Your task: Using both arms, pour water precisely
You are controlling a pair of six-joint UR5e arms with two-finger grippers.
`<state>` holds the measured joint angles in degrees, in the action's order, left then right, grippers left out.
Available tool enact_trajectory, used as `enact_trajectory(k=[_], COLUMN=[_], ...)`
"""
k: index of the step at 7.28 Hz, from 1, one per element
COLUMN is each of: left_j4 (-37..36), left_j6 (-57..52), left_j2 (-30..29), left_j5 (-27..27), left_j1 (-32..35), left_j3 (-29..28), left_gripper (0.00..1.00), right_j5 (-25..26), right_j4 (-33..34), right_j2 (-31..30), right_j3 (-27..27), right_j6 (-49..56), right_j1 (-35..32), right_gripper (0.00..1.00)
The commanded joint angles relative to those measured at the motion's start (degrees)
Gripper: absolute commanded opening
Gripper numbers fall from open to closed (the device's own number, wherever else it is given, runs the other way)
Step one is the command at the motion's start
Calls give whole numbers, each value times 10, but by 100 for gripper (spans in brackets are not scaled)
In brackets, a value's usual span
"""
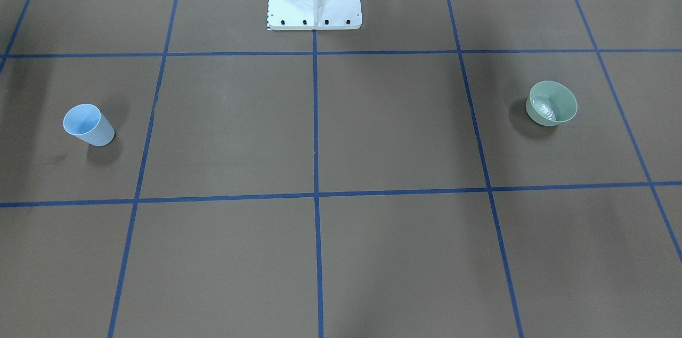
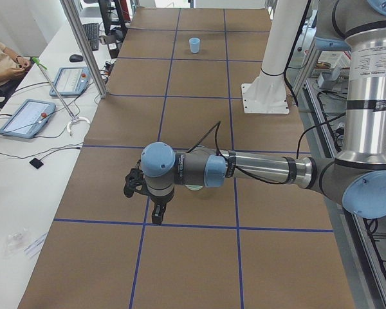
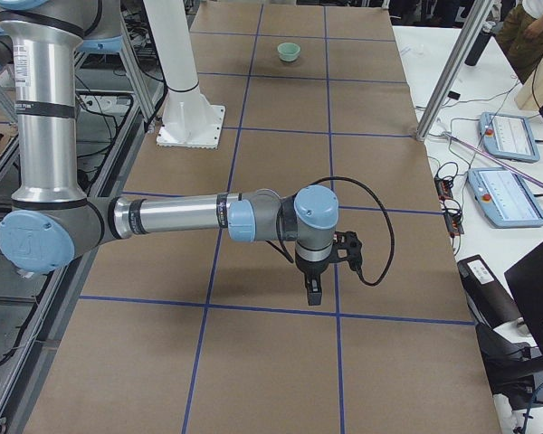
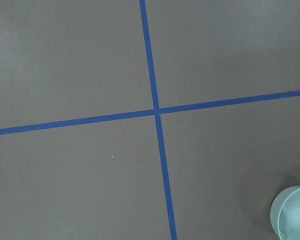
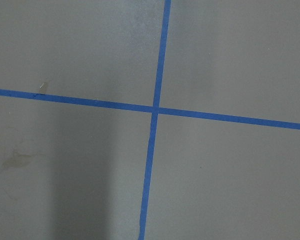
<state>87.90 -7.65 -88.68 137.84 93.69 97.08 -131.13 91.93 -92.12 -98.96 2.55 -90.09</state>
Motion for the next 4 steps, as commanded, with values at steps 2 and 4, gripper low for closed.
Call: enact_trajectory(k=[2,4], left_j4=[2,11], left_j6=[2,0], left_j2=[-4,-18], left_j5=[1,-3], left_j1=[0,-10], left_j3=[5,5], left_gripper=[100,100], right_j5=[-9,-9], right_j4=[0,0], right_j2=[0,0], right_j3=[-1,-2], right_j6=[0,0], right_j1=[0,0], right_gripper=[100,100])
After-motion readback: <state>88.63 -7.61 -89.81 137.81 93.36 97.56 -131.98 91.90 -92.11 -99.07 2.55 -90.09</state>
